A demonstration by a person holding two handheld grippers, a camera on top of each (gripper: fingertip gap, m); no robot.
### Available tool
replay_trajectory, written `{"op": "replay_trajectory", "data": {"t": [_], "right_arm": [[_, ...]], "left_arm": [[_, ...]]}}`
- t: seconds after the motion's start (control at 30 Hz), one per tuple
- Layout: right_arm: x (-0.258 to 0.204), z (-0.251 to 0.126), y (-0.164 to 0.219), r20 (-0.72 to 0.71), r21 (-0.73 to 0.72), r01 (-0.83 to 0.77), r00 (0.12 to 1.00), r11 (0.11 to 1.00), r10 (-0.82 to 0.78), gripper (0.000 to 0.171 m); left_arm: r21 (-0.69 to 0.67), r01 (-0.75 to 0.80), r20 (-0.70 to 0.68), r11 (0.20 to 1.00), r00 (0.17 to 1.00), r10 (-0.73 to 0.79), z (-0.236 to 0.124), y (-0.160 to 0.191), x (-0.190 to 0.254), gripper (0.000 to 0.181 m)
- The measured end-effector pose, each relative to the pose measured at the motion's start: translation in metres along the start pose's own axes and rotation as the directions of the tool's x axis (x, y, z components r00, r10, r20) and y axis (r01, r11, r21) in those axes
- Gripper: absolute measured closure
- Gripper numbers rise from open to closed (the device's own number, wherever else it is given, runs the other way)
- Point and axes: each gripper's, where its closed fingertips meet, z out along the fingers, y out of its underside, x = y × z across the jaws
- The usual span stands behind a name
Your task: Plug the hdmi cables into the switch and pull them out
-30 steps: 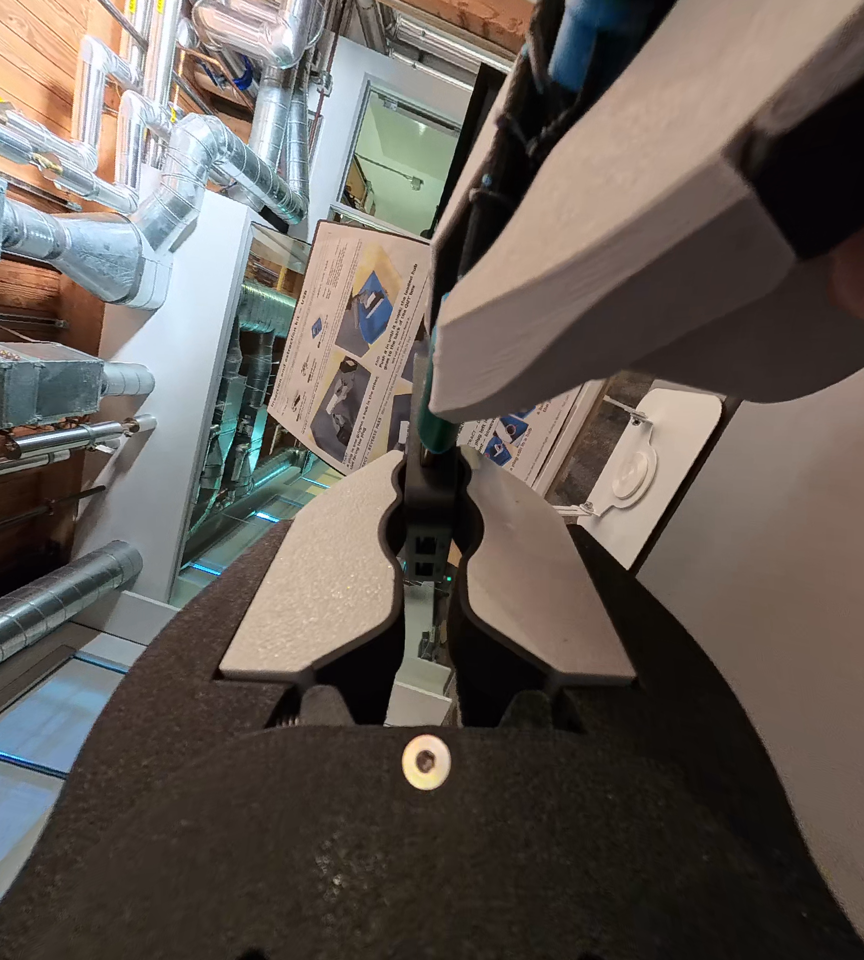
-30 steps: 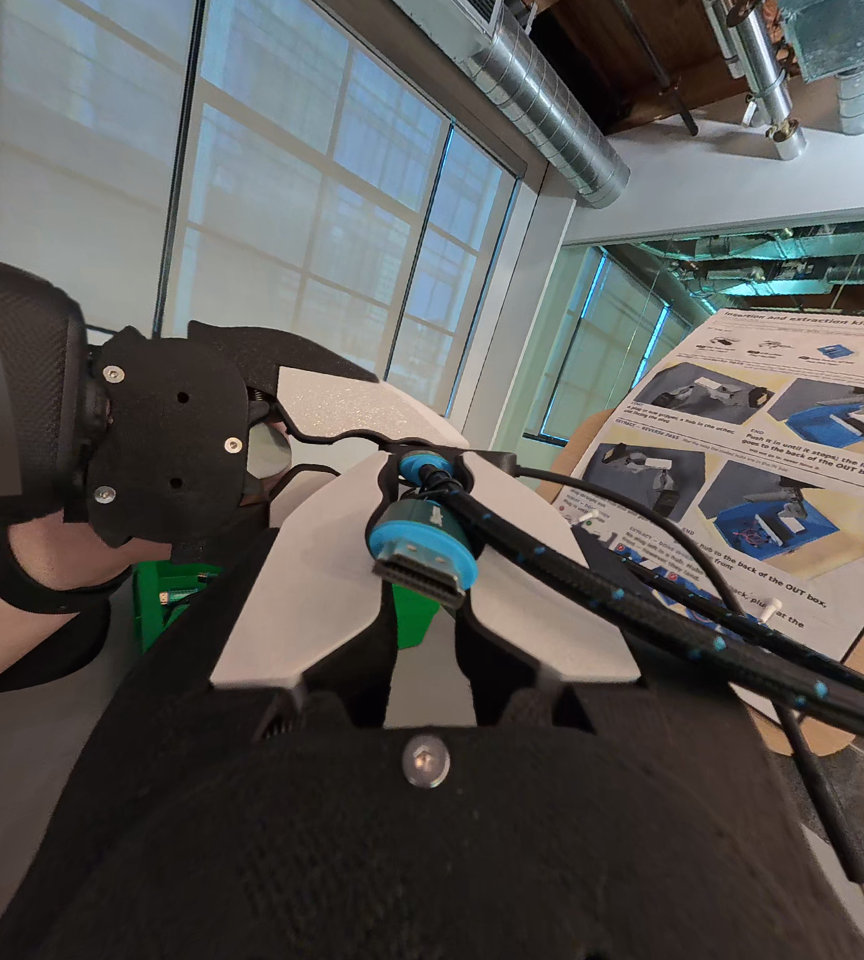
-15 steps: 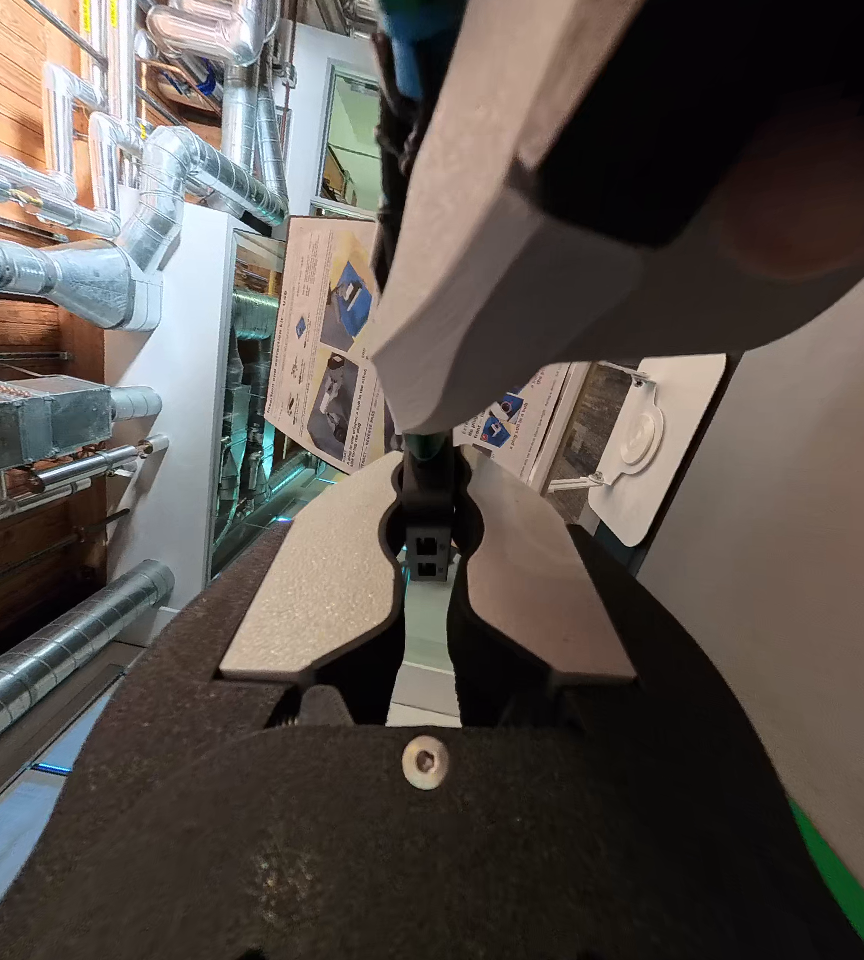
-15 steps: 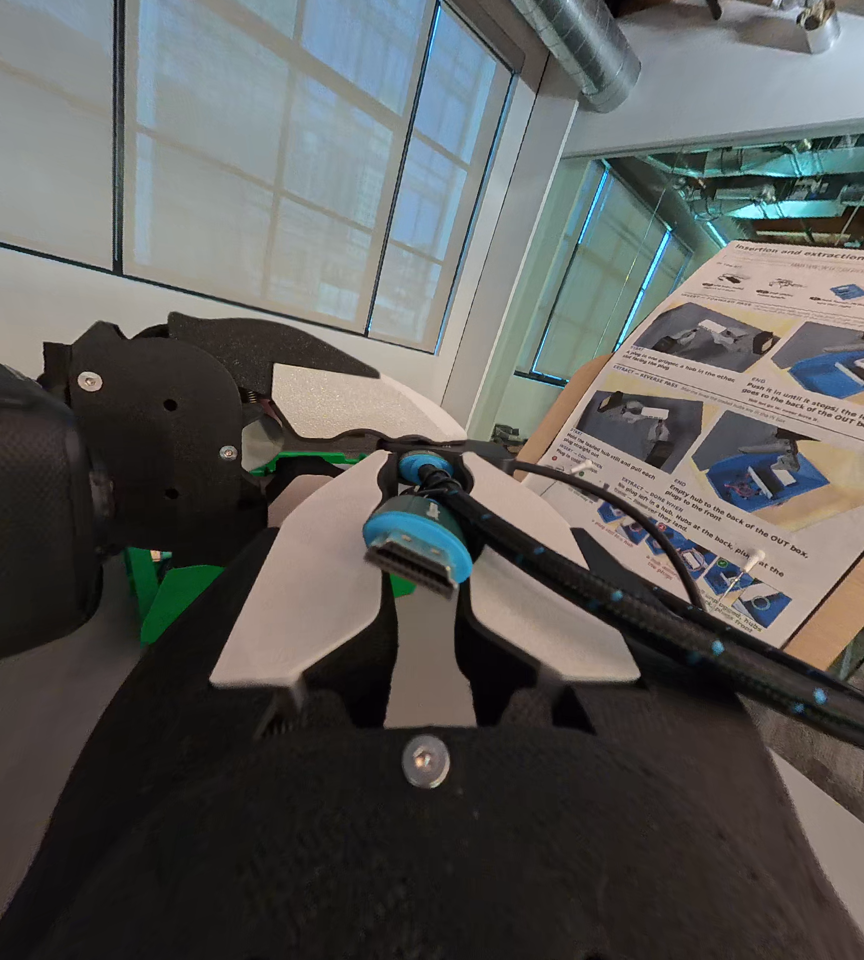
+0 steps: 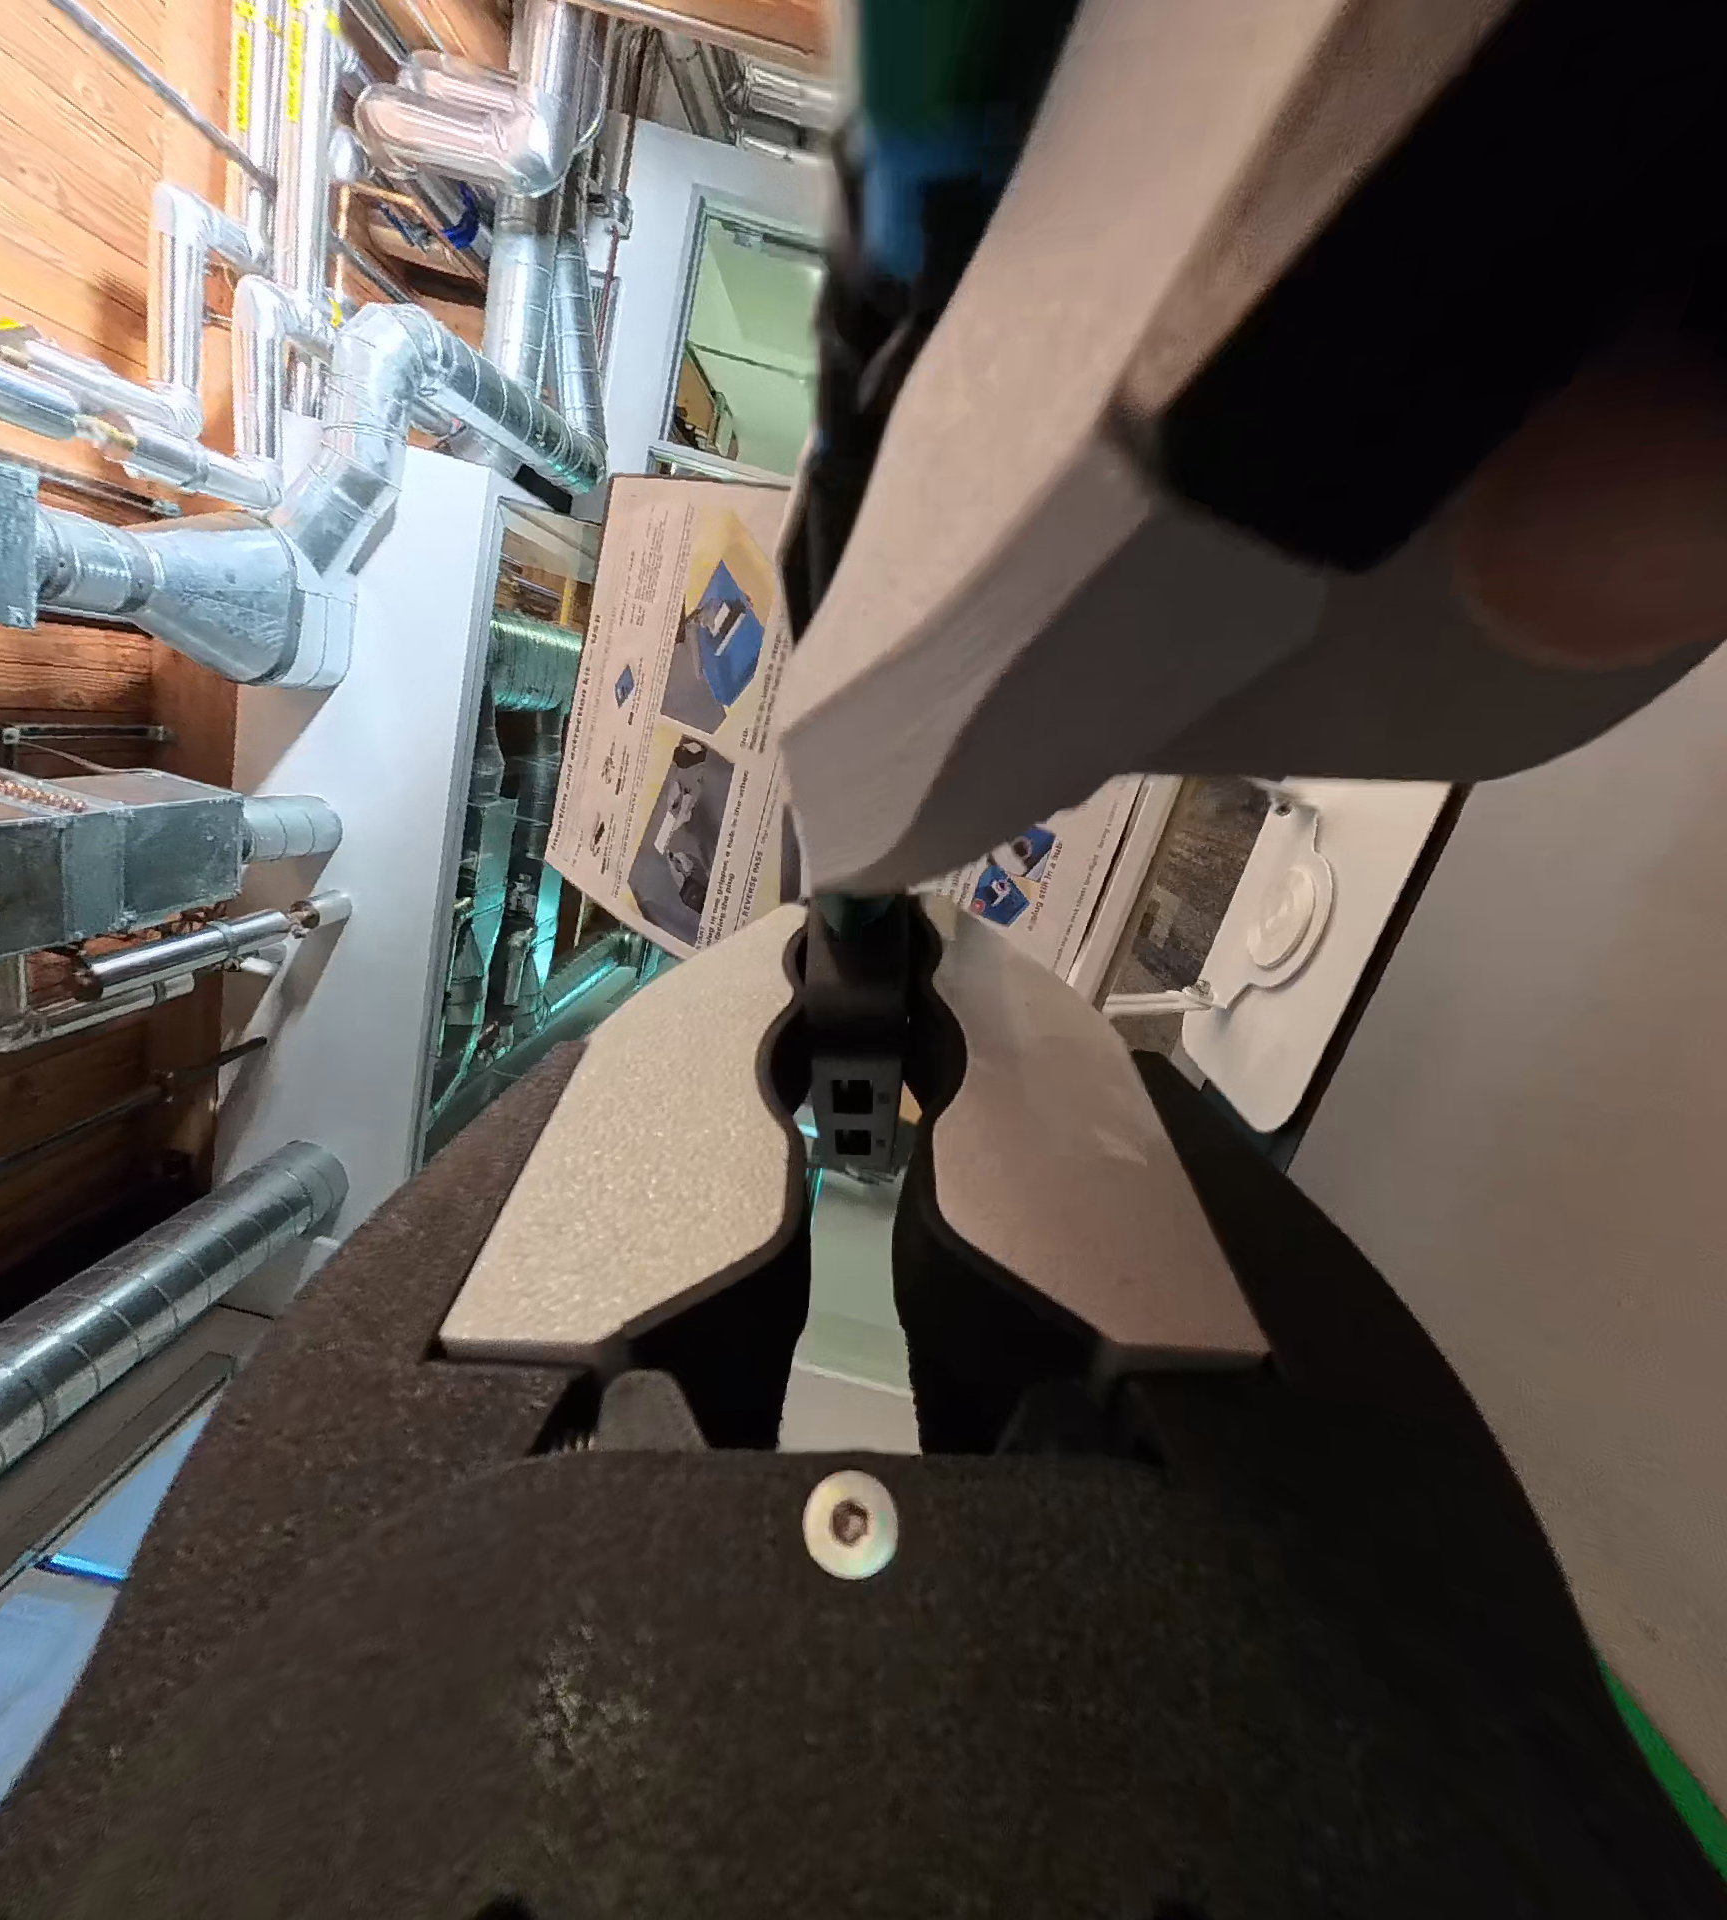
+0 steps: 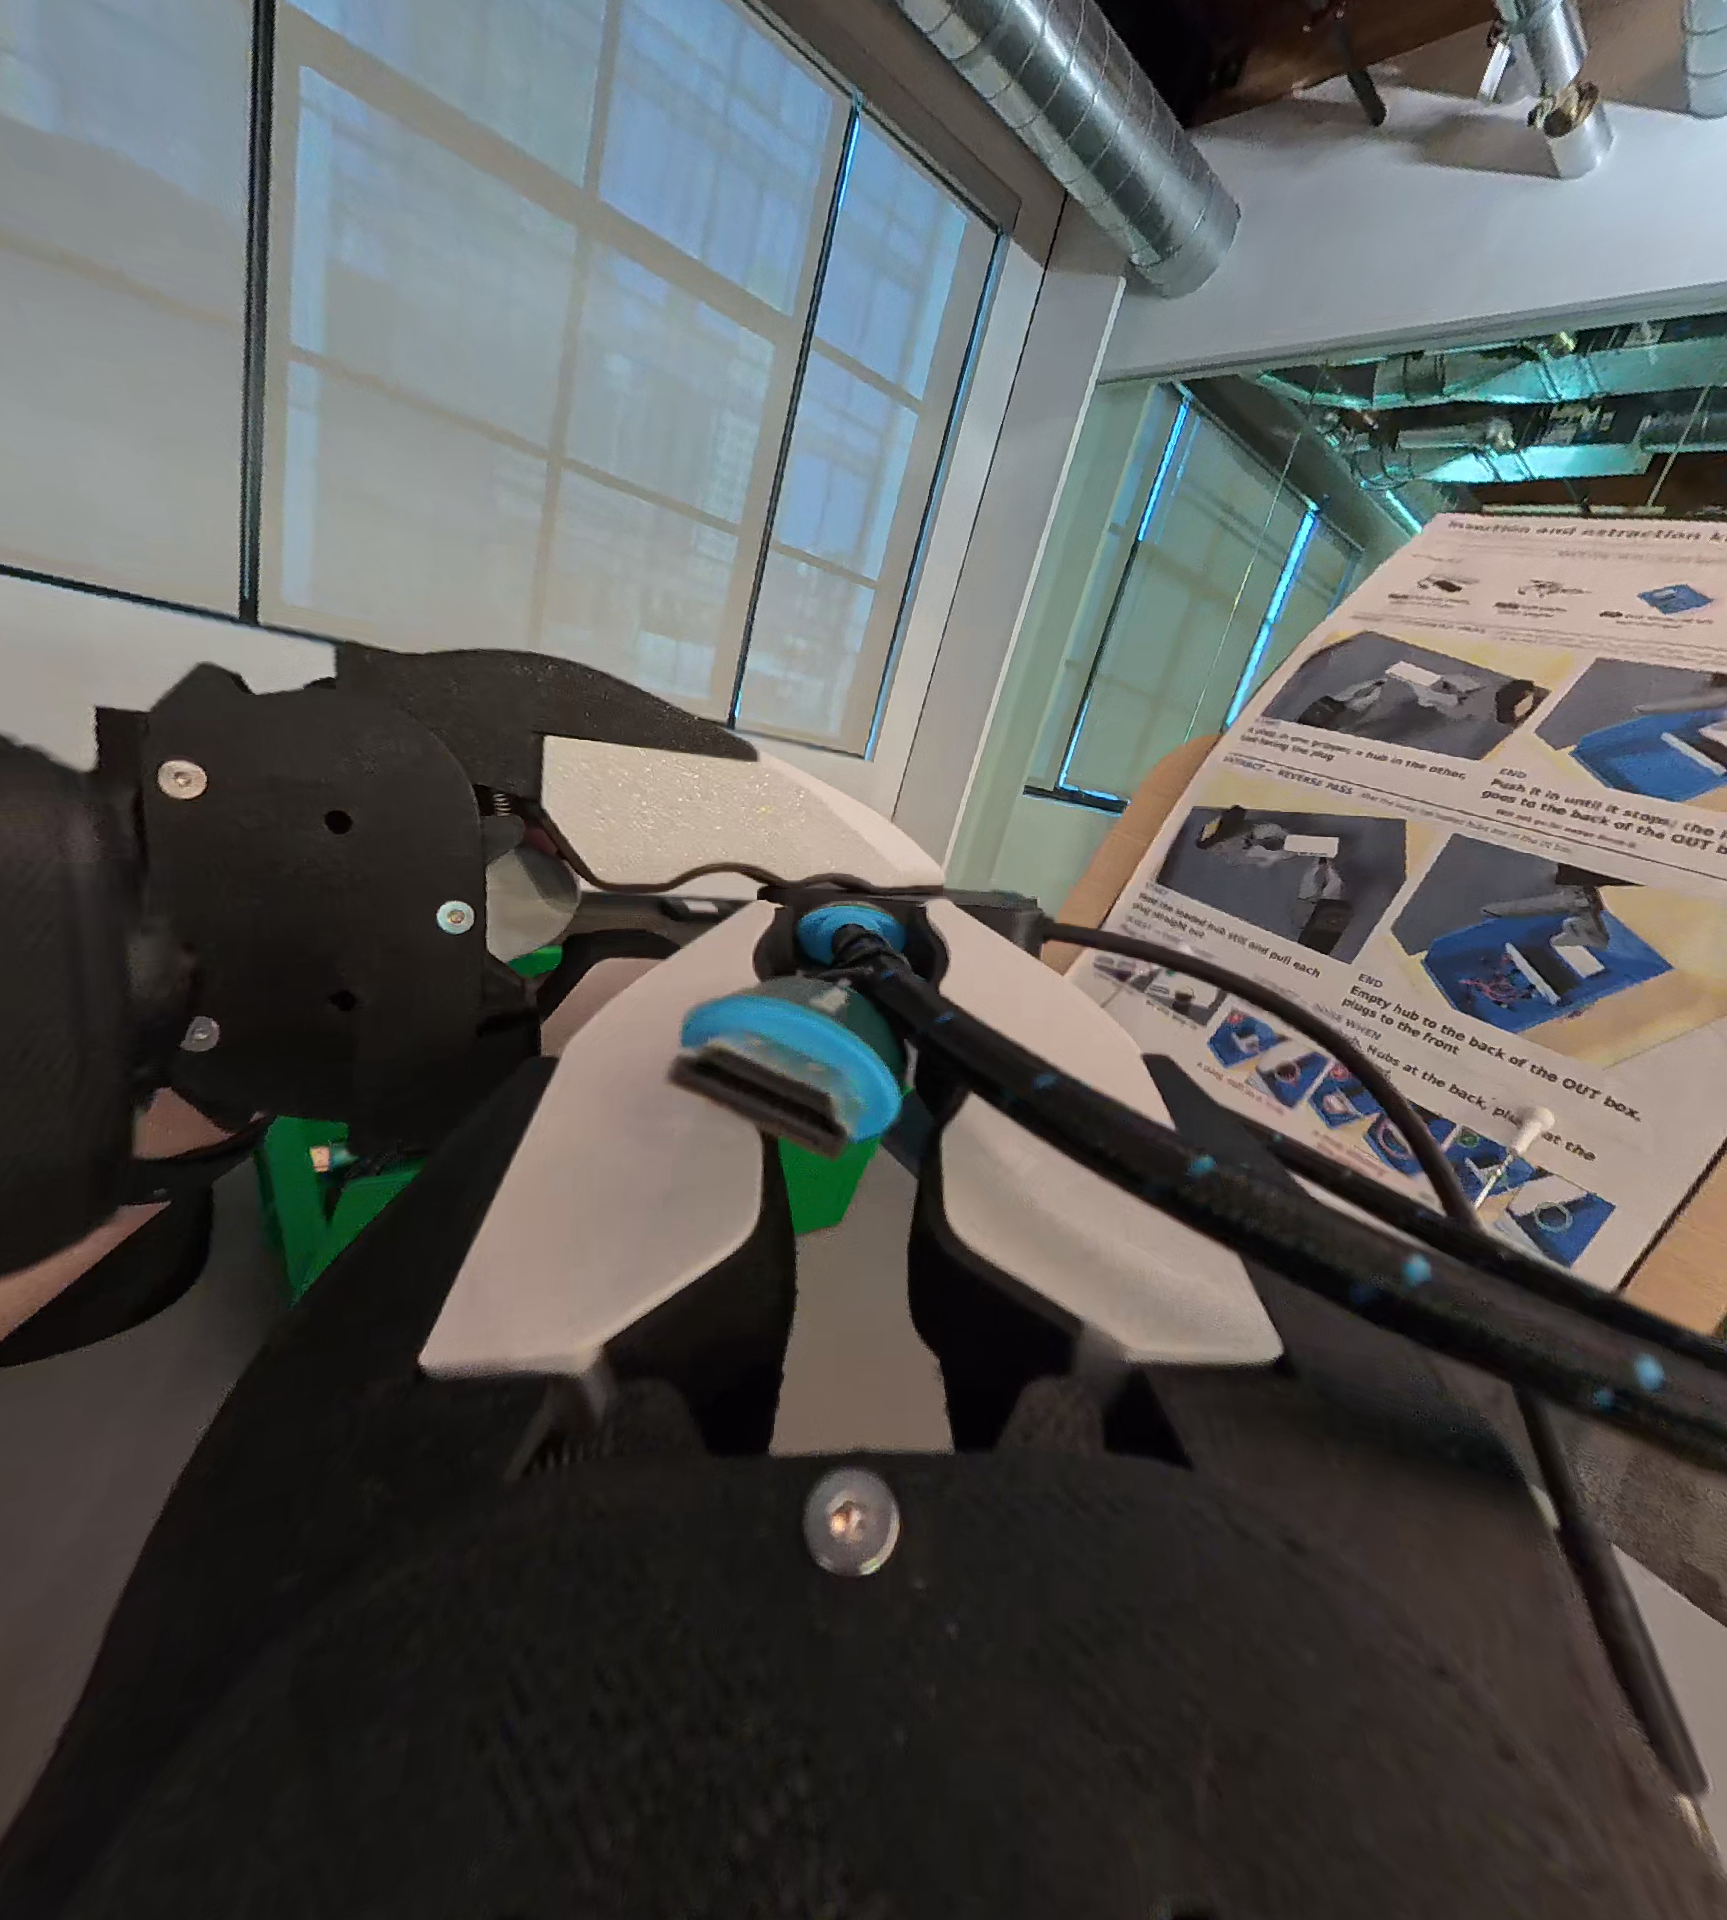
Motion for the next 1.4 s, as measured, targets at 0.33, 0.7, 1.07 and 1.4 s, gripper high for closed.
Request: {"op": "replay_trajectory", "data": {"t": [0.33, 0.7, 1.07, 1.4], "right_arm": [[0.002, -0.001, 0.0, -0.013, 0.014, 0.022, 1.0, 1.0, -0.022, 0.149], [0.006, -0.014, -0.025, 0.121, 0.107, 0.035, 0.992, 0.994, -0.048, 0.15], [0.011, -0.017, -0.021, 0.261, 0.036, -0.104, 0.961, 0.994, 0.091, 0.15], [0.002, -0.021, -0.023, 0.365, 0.067, -0.131, 0.926, 0.989, 0.097, 0.15]], "left_arm": [[-0.003, -0.009, 0.003, 1.0, 1.0, 0.009, 0.001, -0.002, 0.001, 0.168], [0.061, 0.082, 0.077, 0.995, 0.993, -0.087, -0.003, 0.003, -0.022, 0.162], [0.12, -0.011, 0.119, 0.993, 0.993, -0.004, -0.003, 0.0, -0.02, 0.167], [0.162, 0.025, 0.07, 0.986, 0.997, -0.037, -0.007, -0.014, -0.012, 0.167]]}}
